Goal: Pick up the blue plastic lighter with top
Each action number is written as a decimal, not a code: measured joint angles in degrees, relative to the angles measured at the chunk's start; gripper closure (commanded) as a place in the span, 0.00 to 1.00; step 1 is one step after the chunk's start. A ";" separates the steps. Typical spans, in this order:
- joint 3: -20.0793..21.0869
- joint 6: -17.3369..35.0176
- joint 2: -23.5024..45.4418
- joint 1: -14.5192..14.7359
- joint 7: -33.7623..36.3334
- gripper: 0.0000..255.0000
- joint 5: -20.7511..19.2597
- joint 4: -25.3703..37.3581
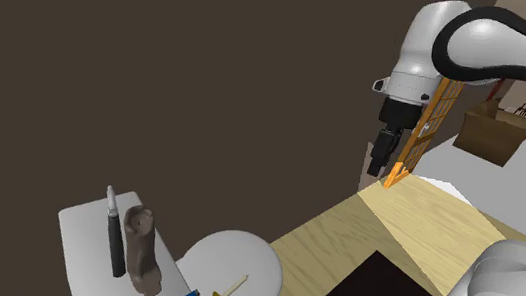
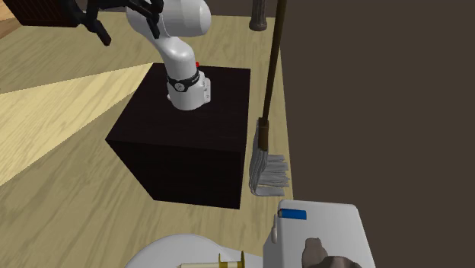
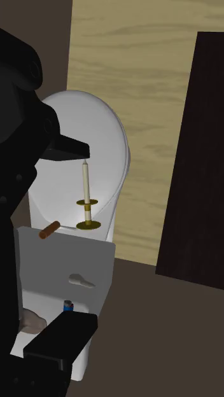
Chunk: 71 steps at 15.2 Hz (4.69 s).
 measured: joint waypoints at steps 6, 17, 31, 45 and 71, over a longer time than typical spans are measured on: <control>3.56 7.08 2.79 1.75 1.65 0.00 1.96 -3.50; 13.73 27.28 17.33 5.73 6.74 0.00 4.89 -6.57; 23.90 48.44 46.14 8.64 20.33 0.00 -7.04 2.11; 19.01 55.30 74.44 21.52 35.30 0.00 -26.74 21.33; 19.26 54.60 73.98 21.34 34.97 1.00 -26.48 21.62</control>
